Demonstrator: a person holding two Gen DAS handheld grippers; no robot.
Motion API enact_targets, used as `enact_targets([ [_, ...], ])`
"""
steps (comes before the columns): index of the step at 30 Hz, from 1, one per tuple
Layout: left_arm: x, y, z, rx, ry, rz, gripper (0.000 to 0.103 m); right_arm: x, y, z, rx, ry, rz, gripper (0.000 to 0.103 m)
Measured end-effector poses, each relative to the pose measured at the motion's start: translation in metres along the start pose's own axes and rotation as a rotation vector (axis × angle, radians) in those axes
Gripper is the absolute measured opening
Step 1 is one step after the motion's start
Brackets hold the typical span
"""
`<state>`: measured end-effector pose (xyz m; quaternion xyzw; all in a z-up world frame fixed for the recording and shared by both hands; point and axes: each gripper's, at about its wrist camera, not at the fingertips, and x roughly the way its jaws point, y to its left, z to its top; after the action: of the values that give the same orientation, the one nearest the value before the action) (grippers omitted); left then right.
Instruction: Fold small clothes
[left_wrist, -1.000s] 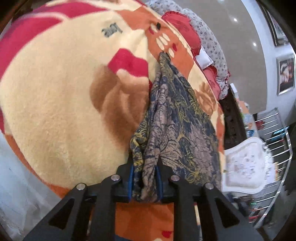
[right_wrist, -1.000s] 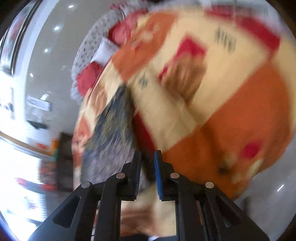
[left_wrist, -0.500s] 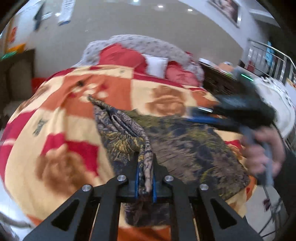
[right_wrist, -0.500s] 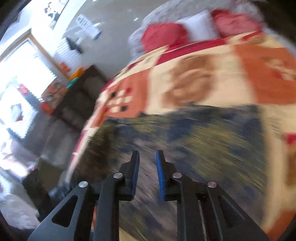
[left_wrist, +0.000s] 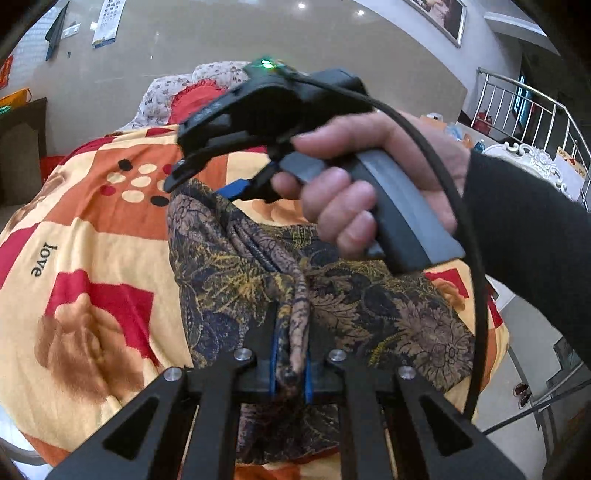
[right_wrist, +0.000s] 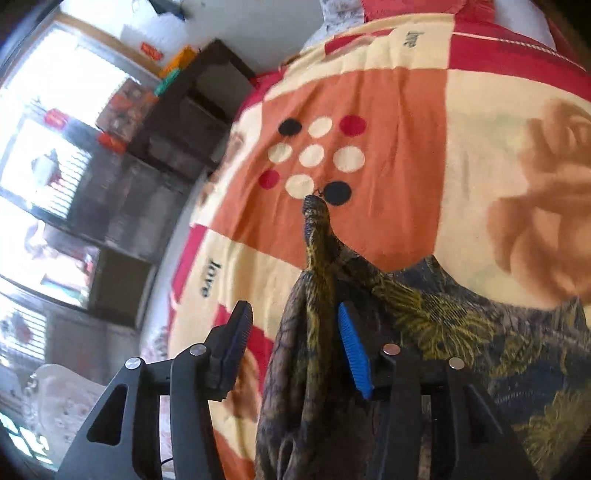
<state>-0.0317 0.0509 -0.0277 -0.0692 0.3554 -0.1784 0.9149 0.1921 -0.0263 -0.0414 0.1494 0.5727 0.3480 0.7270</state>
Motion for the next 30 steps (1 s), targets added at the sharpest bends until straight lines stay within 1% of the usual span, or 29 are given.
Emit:
enact_targets([
  [3,0.006,0.000,-0.001,-0.009,0.029,-0.009,0.010,0.016,0.009,0.002,-0.021,0.040,-0.025,0.060],
  [5,0.010,-0.002,-0.001,-0.017,0.062,-0.009,0.010,0.022,0.016,0.009,-0.066,0.055,-0.074,0.059],
  [6,0.012,-0.004,-0.002,-0.023,0.082,-0.003,0.010,0.028,0.022,0.010,-0.108,0.072,-0.124,0.058],
  [7,0.015,-0.004,-0.001,-0.035,0.105,0.005,0.010,0.033,0.026,0.011,-0.141,0.086,-0.179,0.049],
  [8,0.017,-0.005,0.000,-0.045,0.131,0.023,0.010,0.034,0.025,0.011,-0.156,0.098,-0.216,0.045],
  [9,0.020,-0.006,0.001,-0.059,0.164,0.057,0.010,0.038,0.025,0.011,-0.171,0.121,-0.261,0.033],
  [10,0.023,-0.006,0.001,-0.068,0.186,0.076,0.010,0.043,0.024,0.012,-0.179,0.147,-0.292,0.027],
  [11,0.025,-0.006,0.000,-0.075,0.201,0.087,0.010,0.046,0.021,0.013,-0.177,0.158,-0.311,0.026],
  [13,0.028,-0.009,-0.002,-0.068,0.216,0.119,0.010,0.047,0.019,0.013,-0.178,0.165,-0.310,0.023],
  [16,0.034,-0.011,-0.006,-0.063,0.241,0.137,0.010,0.050,0.017,0.012,-0.194,0.162,-0.317,0.022],
  [21,0.035,-0.011,-0.009,-0.064,0.249,0.140,0.010,0.051,0.014,0.012,-0.192,0.160,-0.328,0.022],
  [30,0.035,-0.021,-0.011,-0.060,0.263,0.131,0.010,0.031,-0.004,0.006,-0.148,0.147,-0.335,0.022],
])
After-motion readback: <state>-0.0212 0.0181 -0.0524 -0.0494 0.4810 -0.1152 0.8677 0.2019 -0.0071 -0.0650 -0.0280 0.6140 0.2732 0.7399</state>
